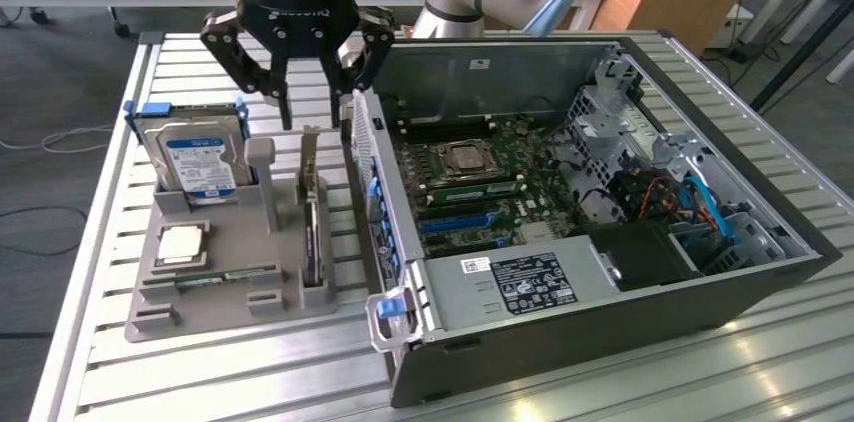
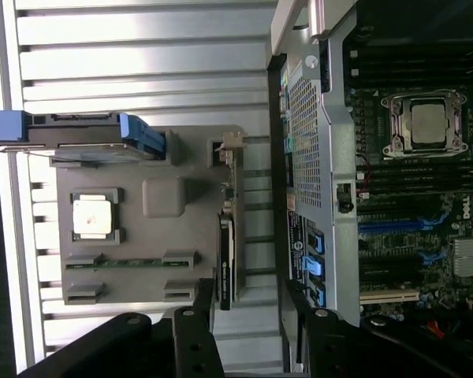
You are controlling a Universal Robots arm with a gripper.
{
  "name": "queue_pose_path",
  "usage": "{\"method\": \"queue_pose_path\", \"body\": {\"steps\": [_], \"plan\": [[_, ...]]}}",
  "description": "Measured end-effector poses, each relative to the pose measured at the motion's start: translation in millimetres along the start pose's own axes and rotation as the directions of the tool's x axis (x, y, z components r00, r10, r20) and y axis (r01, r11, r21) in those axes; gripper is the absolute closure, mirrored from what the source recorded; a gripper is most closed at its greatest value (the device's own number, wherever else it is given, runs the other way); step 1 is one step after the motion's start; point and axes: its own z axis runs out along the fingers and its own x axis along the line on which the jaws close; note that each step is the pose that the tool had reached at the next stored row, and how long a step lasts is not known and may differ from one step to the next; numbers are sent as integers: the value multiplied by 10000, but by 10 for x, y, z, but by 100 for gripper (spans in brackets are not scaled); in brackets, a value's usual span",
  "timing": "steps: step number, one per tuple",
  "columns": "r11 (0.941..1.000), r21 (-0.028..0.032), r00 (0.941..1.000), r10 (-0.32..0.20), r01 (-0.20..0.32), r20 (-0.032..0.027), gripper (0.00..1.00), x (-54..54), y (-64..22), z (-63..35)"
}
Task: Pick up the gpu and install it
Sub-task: 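Pick up the gpu and move the gpu toward the slot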
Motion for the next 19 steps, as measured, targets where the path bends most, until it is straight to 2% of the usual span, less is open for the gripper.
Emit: {"method": "queue_pose_path", "body": {"steps": [19], "plan": [[10000,1,10000,0,0,1,53,21,-9,344]]}}
